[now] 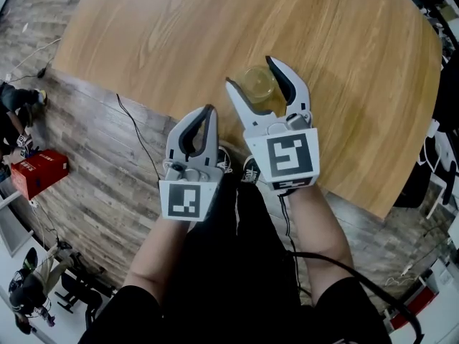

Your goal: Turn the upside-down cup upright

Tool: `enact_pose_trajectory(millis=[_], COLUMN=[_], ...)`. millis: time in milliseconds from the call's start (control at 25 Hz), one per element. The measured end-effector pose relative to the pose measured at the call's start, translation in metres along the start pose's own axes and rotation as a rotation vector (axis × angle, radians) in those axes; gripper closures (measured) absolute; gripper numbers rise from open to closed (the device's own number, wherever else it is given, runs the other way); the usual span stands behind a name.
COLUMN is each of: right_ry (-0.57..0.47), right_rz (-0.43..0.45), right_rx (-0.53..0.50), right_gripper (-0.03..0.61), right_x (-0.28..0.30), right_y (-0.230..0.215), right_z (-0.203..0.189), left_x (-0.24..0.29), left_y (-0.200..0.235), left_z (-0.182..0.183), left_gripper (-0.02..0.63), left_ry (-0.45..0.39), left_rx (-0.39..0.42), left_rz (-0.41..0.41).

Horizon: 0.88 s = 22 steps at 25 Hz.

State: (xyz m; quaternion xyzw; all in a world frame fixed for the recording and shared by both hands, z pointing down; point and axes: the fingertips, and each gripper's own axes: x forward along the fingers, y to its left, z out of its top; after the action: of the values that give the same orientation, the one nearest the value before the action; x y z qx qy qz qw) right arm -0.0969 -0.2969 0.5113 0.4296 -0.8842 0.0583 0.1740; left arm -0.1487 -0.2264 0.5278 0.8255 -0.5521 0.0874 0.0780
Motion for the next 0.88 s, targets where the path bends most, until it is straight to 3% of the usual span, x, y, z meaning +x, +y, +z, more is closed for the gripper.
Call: enact_pose_trajectory(millis=[40, 200, 320, 520, 880], right_ry=[-0.014, -0.063, -0.086, -0.108, -0.11], right_rz=[-0.009, -0.018, 0.003, 0.054, 0.078], right_rx=[0.008, 0.044, 0.056, 0.055, 0.068], right_gripper=[0.276, 0.276, 0.277, 0.278, 0.278], right_x=[-0.001, -0.018, -0.037, -0.067, -0.101], right_y=[-0.002, -0.011, -0.014, -0.01, -0.006], right_z=[0.002, 0.016, 0.032, 0.063, 0.077], left_x=[0.002, 0.016, 0.03, 0.045, 0.05], left_y=[-0.004, -0.029, -0.051, -0.081, -0.107], left_z=[-0.003, -0.008, 0.002, 0.027, 0.049], left_gripper=[0.59, 0.376, 0.283, 0.215, 0.213], left_ry=[0.009, 0.037, 0.01, -0.054, -0.098], left_rx=[0.027, 0.148, 0.181, 0.206, 0.242], left_rz=[-0.02, -0.137, -0.2, -0.278, -0.298])
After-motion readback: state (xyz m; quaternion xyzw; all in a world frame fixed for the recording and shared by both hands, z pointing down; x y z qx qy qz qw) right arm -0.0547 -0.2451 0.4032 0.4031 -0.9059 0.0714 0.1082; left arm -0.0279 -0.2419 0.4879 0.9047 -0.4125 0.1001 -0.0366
